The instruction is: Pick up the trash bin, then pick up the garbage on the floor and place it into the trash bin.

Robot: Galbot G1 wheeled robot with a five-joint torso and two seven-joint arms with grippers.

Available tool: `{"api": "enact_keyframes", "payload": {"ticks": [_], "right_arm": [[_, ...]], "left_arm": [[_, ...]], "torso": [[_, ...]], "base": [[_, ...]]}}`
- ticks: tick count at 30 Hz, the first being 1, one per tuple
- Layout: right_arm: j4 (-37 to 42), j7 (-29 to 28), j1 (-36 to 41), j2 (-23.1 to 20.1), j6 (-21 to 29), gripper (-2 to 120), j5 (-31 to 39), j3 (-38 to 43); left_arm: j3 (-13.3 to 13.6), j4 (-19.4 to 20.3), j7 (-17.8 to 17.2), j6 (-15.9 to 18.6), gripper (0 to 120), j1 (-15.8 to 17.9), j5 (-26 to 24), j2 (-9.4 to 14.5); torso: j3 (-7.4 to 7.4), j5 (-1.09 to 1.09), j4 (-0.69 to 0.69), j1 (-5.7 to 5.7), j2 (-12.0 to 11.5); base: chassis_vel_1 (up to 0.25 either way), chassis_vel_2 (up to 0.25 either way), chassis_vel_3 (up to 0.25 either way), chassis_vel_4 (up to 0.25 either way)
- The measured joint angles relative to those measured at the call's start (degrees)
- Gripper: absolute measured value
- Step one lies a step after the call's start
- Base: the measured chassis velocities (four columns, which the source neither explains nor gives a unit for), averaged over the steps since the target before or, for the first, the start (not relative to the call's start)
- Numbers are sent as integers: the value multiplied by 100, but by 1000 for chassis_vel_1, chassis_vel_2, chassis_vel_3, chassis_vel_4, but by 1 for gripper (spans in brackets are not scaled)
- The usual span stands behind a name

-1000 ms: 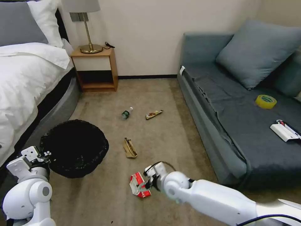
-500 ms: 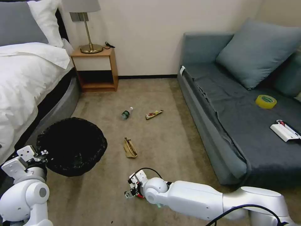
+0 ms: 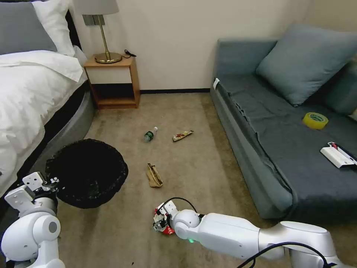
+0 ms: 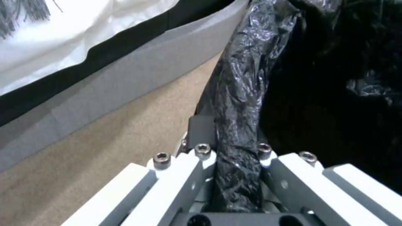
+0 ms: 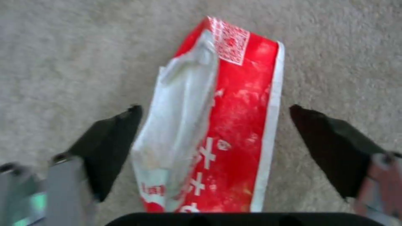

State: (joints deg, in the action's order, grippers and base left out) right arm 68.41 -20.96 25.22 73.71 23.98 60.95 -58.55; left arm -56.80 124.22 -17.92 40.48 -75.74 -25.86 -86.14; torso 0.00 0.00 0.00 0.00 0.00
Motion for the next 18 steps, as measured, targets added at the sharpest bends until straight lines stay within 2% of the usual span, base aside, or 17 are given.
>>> {"api": "enact_keyframes", "payload": {"ticks": [1,2,6,7,10,11,15,16,18], "right_arm": [[-52,21,5,8,-13,87,-19,0],[-52,21,5,8,-13,87,-19,0],[-136,75,38,-6,-44,69,-76,-8],[-136,75,38,-6,-44,69,-76,-8],[-61,86,53,-49,-60,52,-85,-14],[-61,86,53,-49,-60,52,-85,-14],[-22,102,67,-53,-82,33,-99,-30],[-22,102,67,-53,-82,33,-99,-30],[9,127,70,-62,-101,24,-105,-34]], "left_arm": [[0,6,0,0,3,0,1,-1],[0,6,0,0,3,0,1,-1],[-4,9,1,0,3,-1,5,-2],[-4,9,1,0,3,-1,5,-2],[-9,-5,1,-3,3,9,10,-3],[-9,-5,1,-3,3,9,10,-3],[-9,-37,1,-23,3,4,42,-16],[-9,-37,1,-23,3,4,42,-16],[-11,-49,4,-29,3,3,46,-17]], "torso": [[0,0,0,0,0],[0,0,0,0,0],[0,0,0,0,0],[0,0,0,0,0],[0,0,0,0,0],[0,0,0,0,0],[0,0,0,0,0],[0,0,0,0,0],[0,0,0,0,0]], "base": [[0,0,0,0],[0,0,0,0],[0,0,0,0],[0,0,0,0],[0,0,0,0],[0,0,0,0],[0,0,0,0],[0,0,0,0],[0,0,0,0]]}}
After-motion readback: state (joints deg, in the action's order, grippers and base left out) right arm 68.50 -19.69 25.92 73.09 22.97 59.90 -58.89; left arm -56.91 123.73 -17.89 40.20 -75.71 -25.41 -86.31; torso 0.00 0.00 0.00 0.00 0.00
